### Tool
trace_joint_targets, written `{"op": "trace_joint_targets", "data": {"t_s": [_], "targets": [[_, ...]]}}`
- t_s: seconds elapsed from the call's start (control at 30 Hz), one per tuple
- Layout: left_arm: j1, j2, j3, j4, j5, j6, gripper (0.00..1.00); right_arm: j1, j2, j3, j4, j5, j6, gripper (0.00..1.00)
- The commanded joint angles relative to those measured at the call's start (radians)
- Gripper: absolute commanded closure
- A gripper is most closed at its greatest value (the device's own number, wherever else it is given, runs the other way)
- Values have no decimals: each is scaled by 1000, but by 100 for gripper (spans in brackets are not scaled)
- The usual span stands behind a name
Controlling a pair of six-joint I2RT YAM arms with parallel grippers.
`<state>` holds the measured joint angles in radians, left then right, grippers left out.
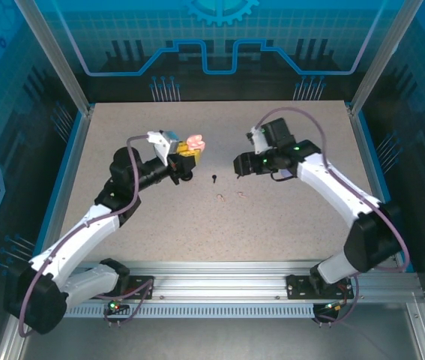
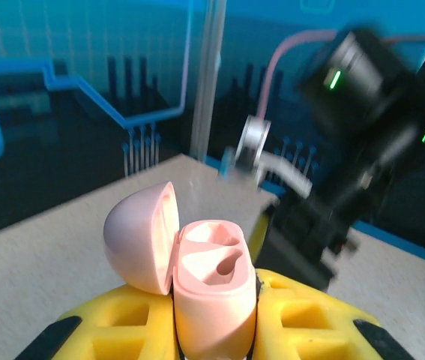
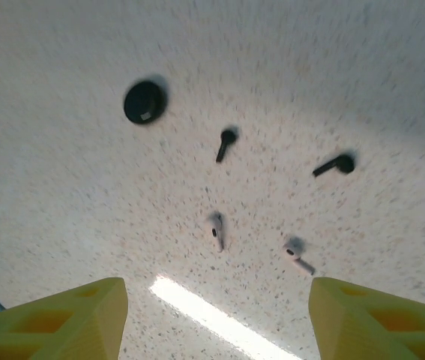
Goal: Insert wireless bluetooth earbuds into charging case
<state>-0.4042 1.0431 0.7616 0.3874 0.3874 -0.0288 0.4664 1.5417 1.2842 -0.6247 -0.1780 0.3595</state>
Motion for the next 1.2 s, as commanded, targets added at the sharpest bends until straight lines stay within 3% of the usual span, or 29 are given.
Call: {"op": "trace_joint_targets", "data": {"t_s": [0.0,0.27,0.57,1.17], "targets": [[-6,-38,-18,116,-87,-19,100,80,98,14,4,75,35,36],[-8,-55,-13,126,-88,-34,100,176,311,91,-27,112,-55,44],[-13,-78,-26,151,-93,-60,100,219,491,223,-108,200,-86,50],[-16,-73,-40,156,-91,-63,100,246,594,291,-138,216,-100,59]]}}
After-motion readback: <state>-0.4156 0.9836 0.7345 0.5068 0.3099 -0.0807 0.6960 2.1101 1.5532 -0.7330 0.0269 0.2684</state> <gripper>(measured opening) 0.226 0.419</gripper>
